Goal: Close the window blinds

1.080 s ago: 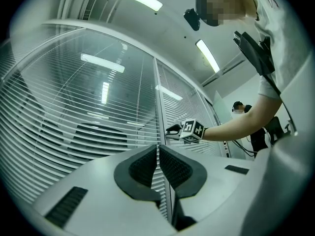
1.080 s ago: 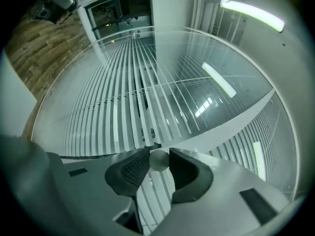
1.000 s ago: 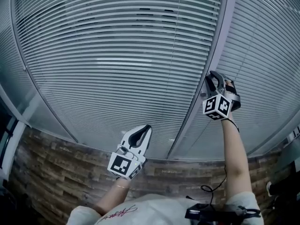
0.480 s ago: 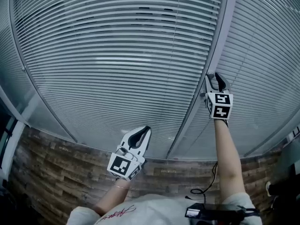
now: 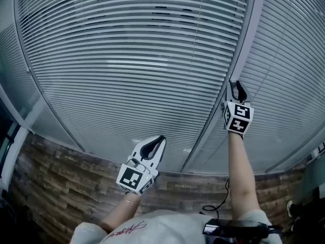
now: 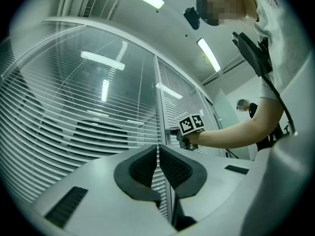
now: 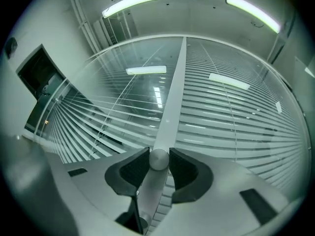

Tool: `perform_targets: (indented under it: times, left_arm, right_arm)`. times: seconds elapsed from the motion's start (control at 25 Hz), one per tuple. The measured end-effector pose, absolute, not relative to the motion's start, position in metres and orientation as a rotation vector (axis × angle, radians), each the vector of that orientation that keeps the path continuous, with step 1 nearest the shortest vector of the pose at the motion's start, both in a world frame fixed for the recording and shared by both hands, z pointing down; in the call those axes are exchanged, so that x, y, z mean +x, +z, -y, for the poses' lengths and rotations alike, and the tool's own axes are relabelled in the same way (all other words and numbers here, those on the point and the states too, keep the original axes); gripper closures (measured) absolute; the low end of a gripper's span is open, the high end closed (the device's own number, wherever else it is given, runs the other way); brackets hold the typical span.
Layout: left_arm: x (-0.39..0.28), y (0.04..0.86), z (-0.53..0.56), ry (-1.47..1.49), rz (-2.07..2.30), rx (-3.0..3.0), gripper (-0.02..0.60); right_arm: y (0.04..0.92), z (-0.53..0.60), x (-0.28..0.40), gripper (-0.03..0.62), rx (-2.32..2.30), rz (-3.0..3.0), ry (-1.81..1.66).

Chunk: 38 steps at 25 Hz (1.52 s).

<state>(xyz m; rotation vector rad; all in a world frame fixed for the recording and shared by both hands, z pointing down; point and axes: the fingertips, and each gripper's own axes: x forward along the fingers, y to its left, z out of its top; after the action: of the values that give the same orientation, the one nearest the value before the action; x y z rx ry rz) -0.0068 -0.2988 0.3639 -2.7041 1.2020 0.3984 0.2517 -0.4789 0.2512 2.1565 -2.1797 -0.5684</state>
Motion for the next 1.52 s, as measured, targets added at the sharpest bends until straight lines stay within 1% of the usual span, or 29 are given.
perform_targets:
  times: [0.16,0.32,0.76,1.52]
  left_arm:
    - [-0.012,0.361,0.298,0.4,-1.206,-2.697,0.552]
    - [-0.013,0.362,0.299,0.398,-1.209,-2.701,0.553]
    - [-0.005,0.362,0.291,0.416,-1.179,-2.74,0.554]
    - [-0.003,0.37,0.288,0.413,-1.17,-2.753,0.552]
  right_arm:
    - [0.249,0.476,0.249,0.461,2.065,2.145,-0.64]
    - [0.25,0.476,0.243,0.462,1.884,1.951,-0.803]
    - [0.248,0.474,0.237,0.462,1.559,1.675,-1.05]
    - [0.27,0.485,0.237,0.462,1.116,1.228,-1.263]
